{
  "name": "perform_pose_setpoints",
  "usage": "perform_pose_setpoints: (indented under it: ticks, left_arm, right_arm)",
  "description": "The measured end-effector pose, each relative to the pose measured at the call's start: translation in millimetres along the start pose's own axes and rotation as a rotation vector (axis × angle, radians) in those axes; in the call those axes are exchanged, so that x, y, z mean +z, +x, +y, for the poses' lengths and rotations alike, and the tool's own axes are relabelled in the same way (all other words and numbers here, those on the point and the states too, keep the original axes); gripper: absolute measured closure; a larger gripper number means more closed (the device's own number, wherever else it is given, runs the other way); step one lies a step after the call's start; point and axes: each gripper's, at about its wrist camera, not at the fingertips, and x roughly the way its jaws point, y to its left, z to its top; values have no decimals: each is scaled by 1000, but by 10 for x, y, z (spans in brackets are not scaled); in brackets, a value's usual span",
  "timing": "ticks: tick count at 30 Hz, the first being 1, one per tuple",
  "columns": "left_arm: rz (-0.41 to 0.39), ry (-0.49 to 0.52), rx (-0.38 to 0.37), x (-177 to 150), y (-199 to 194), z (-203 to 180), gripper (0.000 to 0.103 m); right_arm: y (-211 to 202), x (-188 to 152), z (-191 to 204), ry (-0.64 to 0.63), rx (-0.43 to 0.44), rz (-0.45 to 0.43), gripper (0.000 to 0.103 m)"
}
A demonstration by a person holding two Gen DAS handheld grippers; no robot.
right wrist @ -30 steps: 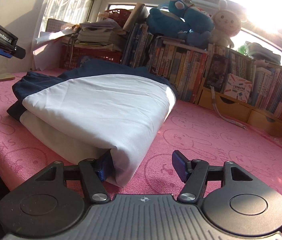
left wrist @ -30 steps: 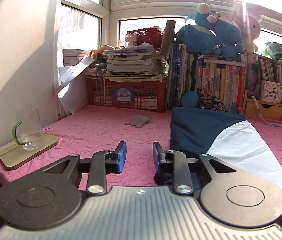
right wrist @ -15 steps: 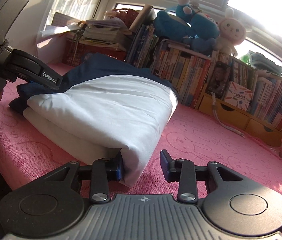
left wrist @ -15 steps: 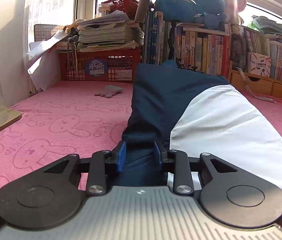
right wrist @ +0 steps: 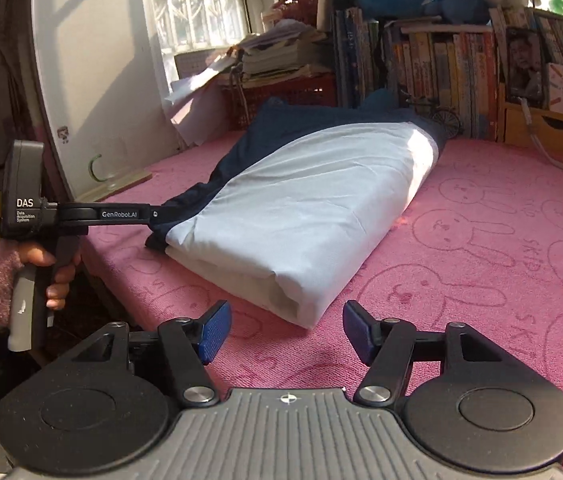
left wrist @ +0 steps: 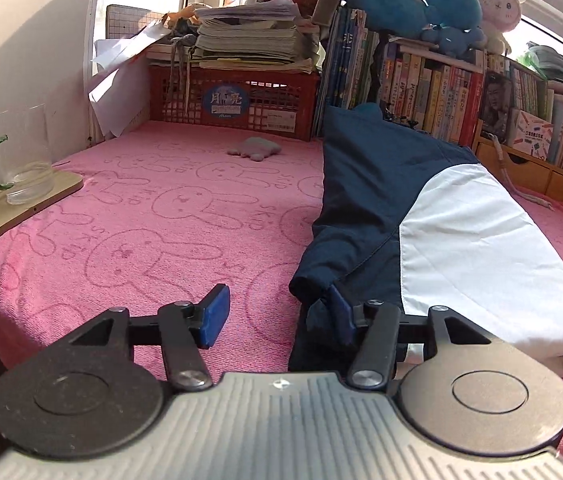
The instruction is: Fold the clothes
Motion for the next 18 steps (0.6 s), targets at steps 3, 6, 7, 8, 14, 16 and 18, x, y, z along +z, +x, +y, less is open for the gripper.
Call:
perform_pose_setpoints:
  ticks: [3,6,7,8,14,16,18]
  left_arm:
    - [-16,-41,-133,252,-78,116,47]
    - [-37,-64,-315,629,-29,70,47]
    - [-22,-64,-384,772,46,-13,47]
    - [-5,-63,-453,915,128,-103,46]
    - [140,50,-653,1522,956,-943,32]
    - [225,73,-644,1651,1337,-1216,32]
    - [307,62,-583,1720,1693,-1412,32]
  right_arm:
    - [-228,235,-299,78,-9,-81,30]
    - [-118,544,-622,77,-147,-152,28]
    - [-21,637,-707,70,-186,-158,28]
    - [97,732,-809,76,-218,-161,28]
    - [897,1093,-1178,164,-208,-130,29]
    - [1159,1144,-1102,92,-234,-123,29]
    - [1321,1160,-1053,65,-229,-122,29]
